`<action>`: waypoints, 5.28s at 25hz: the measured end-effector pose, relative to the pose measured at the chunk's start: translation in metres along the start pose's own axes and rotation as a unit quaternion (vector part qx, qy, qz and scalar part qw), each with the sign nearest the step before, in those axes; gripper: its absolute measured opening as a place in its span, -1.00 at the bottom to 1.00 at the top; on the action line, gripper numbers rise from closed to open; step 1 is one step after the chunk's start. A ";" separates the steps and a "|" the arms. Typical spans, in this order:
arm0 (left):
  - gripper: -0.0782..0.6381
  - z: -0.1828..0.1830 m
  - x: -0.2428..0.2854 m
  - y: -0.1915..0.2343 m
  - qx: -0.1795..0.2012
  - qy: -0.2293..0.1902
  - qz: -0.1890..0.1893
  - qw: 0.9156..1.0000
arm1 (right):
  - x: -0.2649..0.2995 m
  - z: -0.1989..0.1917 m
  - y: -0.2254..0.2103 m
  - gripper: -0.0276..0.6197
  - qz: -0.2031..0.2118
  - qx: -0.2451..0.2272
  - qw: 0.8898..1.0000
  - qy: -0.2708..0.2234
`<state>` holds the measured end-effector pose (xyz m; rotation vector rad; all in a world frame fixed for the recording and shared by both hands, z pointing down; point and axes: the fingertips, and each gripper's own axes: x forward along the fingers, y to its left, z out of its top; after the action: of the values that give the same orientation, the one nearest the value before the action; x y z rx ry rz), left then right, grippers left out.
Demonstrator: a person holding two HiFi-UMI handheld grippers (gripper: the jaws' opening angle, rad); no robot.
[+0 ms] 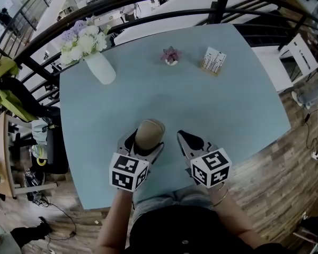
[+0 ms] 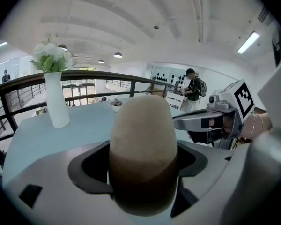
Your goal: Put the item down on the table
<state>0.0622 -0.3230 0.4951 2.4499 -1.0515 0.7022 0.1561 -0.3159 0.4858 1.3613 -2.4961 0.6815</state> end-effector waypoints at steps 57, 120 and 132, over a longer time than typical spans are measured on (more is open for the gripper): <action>0.32 -0.048 0.151 0.000 0.247 0.215 -0.117 0.938 | 0.012 -0.059 -0.074 -0.90 -0.085 0.071 0.992 0.054; -0.74 0.022 -0.054 -0.004 -0.041 -0.120 0.017 0.992 | -0.001 0.038 0.065 -0.90 0.079 -0.108 0.991 -0.005; -0.74 0.009 -0.049 -0.010 -0.071 -0.101 0.008 0.992 | 0.002 0.027 0.069 -0.90 0.087 -0.094 0.992 0.009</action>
<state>0.0432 -0.2941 0.4582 2.4283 -1.1538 0.3755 0.0980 -0.2990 0.4434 1.0776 -2.6089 0.4722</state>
